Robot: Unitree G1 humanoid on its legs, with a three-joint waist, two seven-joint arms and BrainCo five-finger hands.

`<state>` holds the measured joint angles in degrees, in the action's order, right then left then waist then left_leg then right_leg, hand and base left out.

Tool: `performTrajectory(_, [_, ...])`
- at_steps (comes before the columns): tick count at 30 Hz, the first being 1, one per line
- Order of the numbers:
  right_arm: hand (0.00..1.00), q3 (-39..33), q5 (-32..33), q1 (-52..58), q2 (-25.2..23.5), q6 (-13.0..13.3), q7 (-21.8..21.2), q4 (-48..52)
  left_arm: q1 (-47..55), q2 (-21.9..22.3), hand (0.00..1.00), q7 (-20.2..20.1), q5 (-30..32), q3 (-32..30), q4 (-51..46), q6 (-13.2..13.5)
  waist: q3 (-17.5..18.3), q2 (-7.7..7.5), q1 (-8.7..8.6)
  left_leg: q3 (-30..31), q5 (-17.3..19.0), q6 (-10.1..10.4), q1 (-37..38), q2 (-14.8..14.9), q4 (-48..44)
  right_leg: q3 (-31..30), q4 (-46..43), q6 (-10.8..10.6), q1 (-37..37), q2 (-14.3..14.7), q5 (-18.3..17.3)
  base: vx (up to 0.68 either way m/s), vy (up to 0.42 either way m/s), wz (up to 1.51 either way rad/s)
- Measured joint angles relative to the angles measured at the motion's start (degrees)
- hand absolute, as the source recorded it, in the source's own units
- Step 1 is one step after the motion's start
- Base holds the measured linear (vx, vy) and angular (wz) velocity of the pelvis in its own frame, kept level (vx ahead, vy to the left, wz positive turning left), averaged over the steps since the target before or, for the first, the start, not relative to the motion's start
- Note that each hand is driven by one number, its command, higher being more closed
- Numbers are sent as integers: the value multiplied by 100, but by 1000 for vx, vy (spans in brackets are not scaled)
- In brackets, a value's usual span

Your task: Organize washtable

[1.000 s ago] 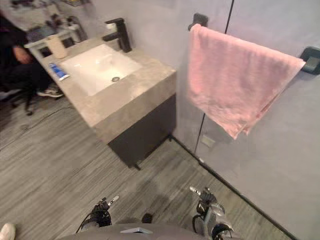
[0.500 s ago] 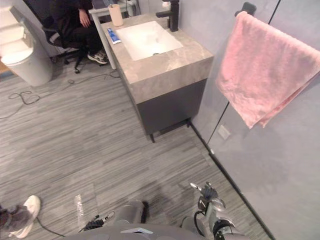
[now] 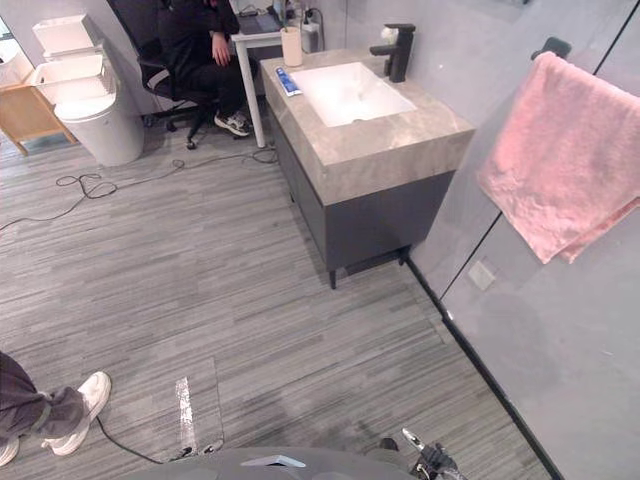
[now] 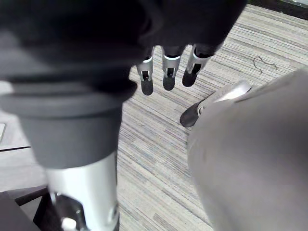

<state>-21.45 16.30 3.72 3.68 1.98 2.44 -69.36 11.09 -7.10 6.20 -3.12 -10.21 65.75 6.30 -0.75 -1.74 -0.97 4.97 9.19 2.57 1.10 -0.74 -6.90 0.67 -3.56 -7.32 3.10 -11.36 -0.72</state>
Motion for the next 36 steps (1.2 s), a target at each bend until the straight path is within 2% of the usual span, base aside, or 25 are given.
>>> performTrajectory(5, [0,224,-1,-58,6,5,-14,-41,-30,-7,0,-17,14,-151,148,-1,53,-26,3,-4,-64,69,217,154,269,43,141,-10,-137,136,35,24,-70,-5])
performTrajectory(11, [0,727,-20,-179,5,10,-38,-41,-149,-49,0,-59,228,-77,148,17,93,-77,46,-16,-60,68,197,207,400,90,425,-39,-170,186,104,84,-29,0])
performTrajectory(13, [0,802,-146,-281,7,9,-44,-40,-251,-66,0,-52,233,-47,115,24,64,-121,84,-3,53,31,11,178,220,172,434,-62,-111,146,112,113,9,13])
performTrajectory(15, [0,813,-178,-425,4,9,-41,-36,-342,-88,0,-44,226,-31,-39,36,12,-155,89,60,313,-37,-288,111,-272,271,378,-146,-59,81,55,120,64,25])
performTrajectory(17, [0,694,-173,-536,14,23,-19,16,-508,-92,0,-24,223,123,-250,83,-239,-118,83,239,767,-223,-591,-102,-1088,495,-386,-424,33,-174,-395,169,174,58])
performTrajectory(18, [0,626,-171,-519,26,38,-11,31,-530,-91,0,-14,223,149,-311,96,-284,-112,69,336,851,-294,-604,-207,-1230,544,-701,-547,63,-281,-515,148,211,93])
performTrajectory(19, [0,506,-169,-459,61,40,1,65,-584,-57,0,4,207,252,-329,126,-320,-125,58,565,940,-411,-638,-403,-1417,577,-1623,-668,355,-474,-632,91,206,94])
performTrajectory(20, [0,458,-168,-419,62,38,2,124,-614,-45,0,4,194,331,-339,127,-333,-114,33,697,968,-462,-636,-517,-1481,542,-2217,-630,561,-586,-632,-28,305,130])
performTrajectory(21, [0,155,-67,-292,-6,59,-17,327,-735,23,0,-6,184,419,-403,144,-534,-55,-6,957,1057,-683,-383,-700,-1571,139,-4014,77,1330,-738,-402,-99,237,90])
performTrajectory(22, [0,107,-14,-295,-50,74,-4,420,-744,11,0,6,183,340,-418,131,-582,-62,21,991,1093,-745,-276,-711,-1588,-57,-4538,142,1591,-619,-583,-204,175,71])
performTrajectory(23, [0,131,49,-277,-81,125,-15,466,-690,-47,0,1,189,325,-345,93,-587,-81,18,1056,1150,-838,-40,-690,-1520,-142,-5066,101,1970,-291,-937,-256,4,16])
performTrajectory(24, [0,88,66,-244,-149,170,-12,499,-665,-69,0,-7,189,316,-325,69,-600,-119,30,1082,1230,-926,155,-666,-1362,-5,-5074,75,2275,25,-1064,-275,-40,12])
performTrajectory(25, [0,25,66,-217,-169,172,-6,568,-668,-73,0,-12,189,309,-325,60,-605,-131,32,1088,1308,-910,244,-654,-1283,124,-4939,96,2426,161,-1081,-34,-46,2])
performTrajectory(27, [0,-311,85,-144,-244,181,-5,638,-732,-36,0,-61,204,276,-323,40,-609,-128,-16,1159,1437,-983,550,-611,-1006,745,-3898,143,2793,661,-1055,359,-50,13])
performTrajectory(28, [0,-561,112,-60,-260,151,-5,569,-827,5,0,-93,250,283,-325,32,-605,-135,-36,1328,1462,-1006,803,-568,-707,1053,-2847,264,2754,917,-887,350,-124,44])
performTrajectory(29, [0,-658,112,23,-274,134,-5,527,-887,15,0,-113,256,284,-329,32,-601,-142,-58,1437,1462,-1007,930,-535,-565,1139,-2394,331,2732,1012,-754,403,-264,94])
performTrajectory(30, [0,-881,141,162,-282,72,14,347,-894,70,0,-139,271,272,-346,33,-547,11,-212,1709,1462,-920,1244,-278,-315,1187,-2057,747,2682,1305,-379,564,-311,127])
performTrajectory(31, [0,-1084,213,334,-314,13,23,352,-933,157,0,-182,368,249,-331,29,-495,119,-324,1811,1439,-665,1304,-147,-582,1226,-2052,1316,2551,1435,42,689,-297,107])
performTrajectory(32, [0,-1207,277,333,-294,-2,16,366,-947,269,0,-194,368,151,-333,5,-437,243,-291,1762,1442,-456,1227,-15,-836,1361,-2149,1416,2505,1465,-53,720,-166,73])
performTrajectory(33, [0,-1289,280,280,-274,5,20,424,-976,333,0,-225,368,48,-352,-19,-438,276,-317,1701,1160,84,986,-102,-1335,1440,-2306,1563,2474,1385,-237,516,-227,37])
performTrajectory(34, [0,-1275,280,186,-270,17,-3,464,-1189,467,0,-236,369,-101,-415,-51,-603,142,-371,1553,451,465,875,-402,-1776,1626,-3043,1739,2616,1145,-495,431,-395,19])
performTrajectory(35, [0,-1189,278,147,-241,26,-22,679,-1112,694,0,-220,359,-326,-400,-75,-520,351,-240,1262,-375,919,678,-525,-2723,1628,-2951,1470,2427,1356,-796,170,-487,6])
performTrajectory(36, [0,-970,279,219,-244,33,5,833,-997,781,0,-251,371,-340,-527,-50,-500,388,-239,800,-724,984,171,-554,-4182,1560,-1629,1701,1606,1622,-547,45,-339,-38])
